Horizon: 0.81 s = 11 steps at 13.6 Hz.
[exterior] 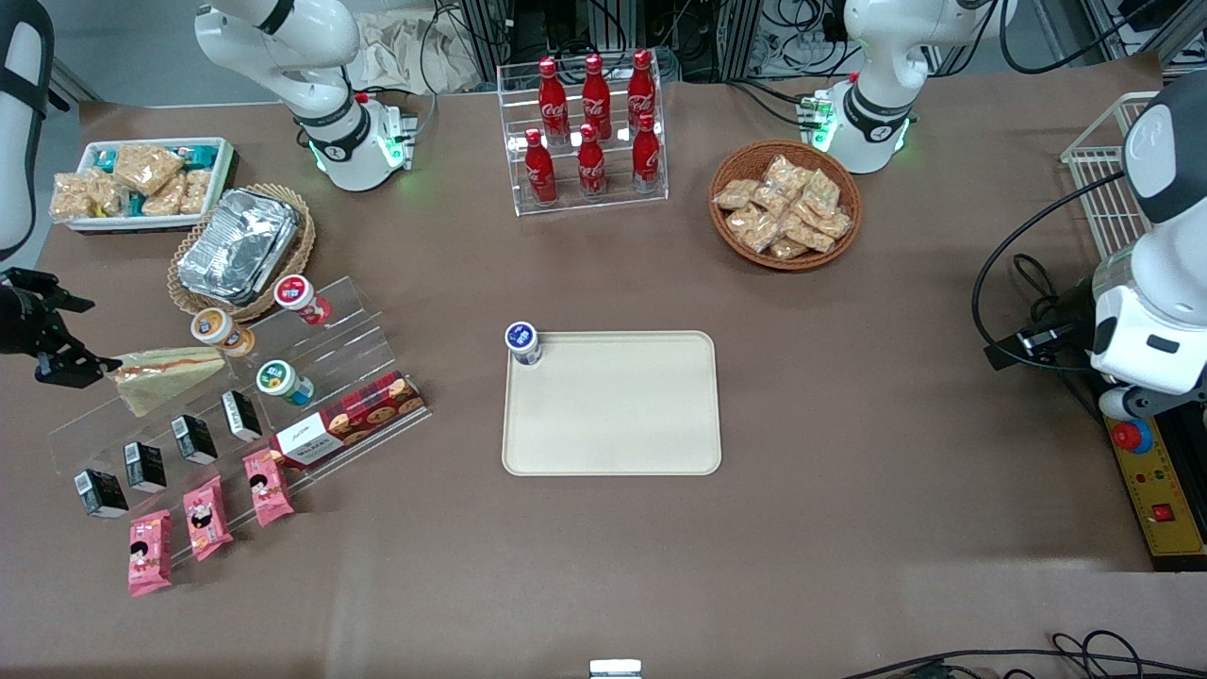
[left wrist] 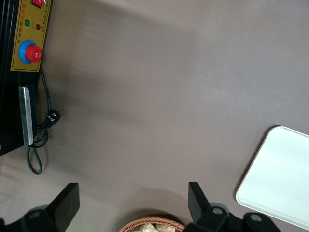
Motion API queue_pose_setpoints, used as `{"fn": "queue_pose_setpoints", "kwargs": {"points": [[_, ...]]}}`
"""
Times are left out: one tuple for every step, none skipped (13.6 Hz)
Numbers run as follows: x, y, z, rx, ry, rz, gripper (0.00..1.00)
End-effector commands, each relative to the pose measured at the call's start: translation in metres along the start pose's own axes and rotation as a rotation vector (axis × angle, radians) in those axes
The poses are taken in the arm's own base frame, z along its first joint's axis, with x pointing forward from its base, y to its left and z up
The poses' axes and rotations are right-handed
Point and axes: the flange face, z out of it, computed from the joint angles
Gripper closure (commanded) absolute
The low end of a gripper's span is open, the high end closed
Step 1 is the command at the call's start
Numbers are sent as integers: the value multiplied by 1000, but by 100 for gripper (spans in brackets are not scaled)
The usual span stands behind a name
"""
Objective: Place sandwich on tray
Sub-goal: 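Lower the right gripper onto the wrapped sandwich and close on it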
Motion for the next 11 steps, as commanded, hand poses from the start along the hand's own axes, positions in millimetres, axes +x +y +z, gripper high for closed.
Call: {"fn": "queue_pose_setpoints", "kwargs": {"points": [[-12, 22, 16, 35, 53, -22, 2], [-11, 23, 20, 29, 54, -25, 2], [-10, 24, 35, 28, 54, -42, 2], [-6, 32, 52, 46, 61, -40, 2], [-7, 35, 61, 71, 79, -42, 2], [-10, 39, 66, 85, 86, -46, 2], [-10, 39, 70, 81, 82, -51, 2], [-9, 40, 76, 76, 80, -67, 2], [-2, 47, 85, 81, 84, -61, 2], [-3, 49, 95, 96, 99, -65, 2], [-3, 49, 99, 105, 114, -68, 2]]}}
